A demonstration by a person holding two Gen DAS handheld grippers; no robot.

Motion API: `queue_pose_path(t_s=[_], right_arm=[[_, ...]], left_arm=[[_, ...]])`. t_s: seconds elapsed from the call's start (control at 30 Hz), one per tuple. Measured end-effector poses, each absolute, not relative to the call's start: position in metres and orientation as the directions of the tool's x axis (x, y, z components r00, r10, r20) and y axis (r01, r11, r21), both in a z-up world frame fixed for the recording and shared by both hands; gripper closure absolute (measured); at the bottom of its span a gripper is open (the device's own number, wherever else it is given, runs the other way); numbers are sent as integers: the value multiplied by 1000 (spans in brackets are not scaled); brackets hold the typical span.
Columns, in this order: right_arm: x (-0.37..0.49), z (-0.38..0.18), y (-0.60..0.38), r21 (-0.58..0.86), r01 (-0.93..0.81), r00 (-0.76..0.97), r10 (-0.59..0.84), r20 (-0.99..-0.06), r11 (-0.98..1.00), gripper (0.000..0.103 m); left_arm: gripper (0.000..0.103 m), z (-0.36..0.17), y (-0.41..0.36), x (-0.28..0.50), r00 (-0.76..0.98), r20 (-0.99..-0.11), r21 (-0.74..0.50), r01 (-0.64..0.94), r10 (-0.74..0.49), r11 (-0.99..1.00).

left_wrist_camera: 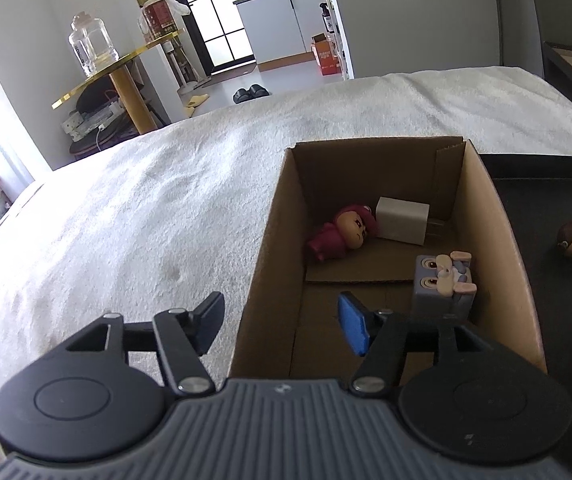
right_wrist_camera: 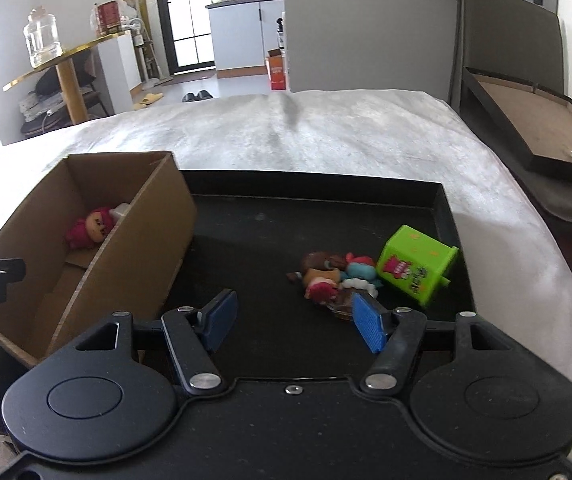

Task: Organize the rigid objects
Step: 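Move the right tool to the green cube box and grasp it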

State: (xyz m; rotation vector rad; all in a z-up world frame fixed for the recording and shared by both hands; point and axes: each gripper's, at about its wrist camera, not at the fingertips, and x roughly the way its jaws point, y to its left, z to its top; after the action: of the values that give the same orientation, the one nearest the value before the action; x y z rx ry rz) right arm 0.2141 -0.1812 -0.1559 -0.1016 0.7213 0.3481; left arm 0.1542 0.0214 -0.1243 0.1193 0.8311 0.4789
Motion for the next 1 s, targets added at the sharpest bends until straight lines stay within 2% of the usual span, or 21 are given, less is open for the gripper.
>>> queue_pose_path(t_s=[0.37, 0.53, 1.0], right_arm=[[228, -164, -204, 24, -306, 709, 245, -661, 952, 38], [236, -166, -213, 18, -282, 720, 225, -656, 959, 38], [270, -173, -231, 28, -223, 727, 185, -661, 974, 38]], left_arm=[[41, -126, 10, 158, 570, -680, 311, -344, 460, 886], [33, -127, 9, 163, 556, -680, 329, -351, 478, 876], [27, -128, 5, 168, 533, -673, 364, -365, 513, 857]])
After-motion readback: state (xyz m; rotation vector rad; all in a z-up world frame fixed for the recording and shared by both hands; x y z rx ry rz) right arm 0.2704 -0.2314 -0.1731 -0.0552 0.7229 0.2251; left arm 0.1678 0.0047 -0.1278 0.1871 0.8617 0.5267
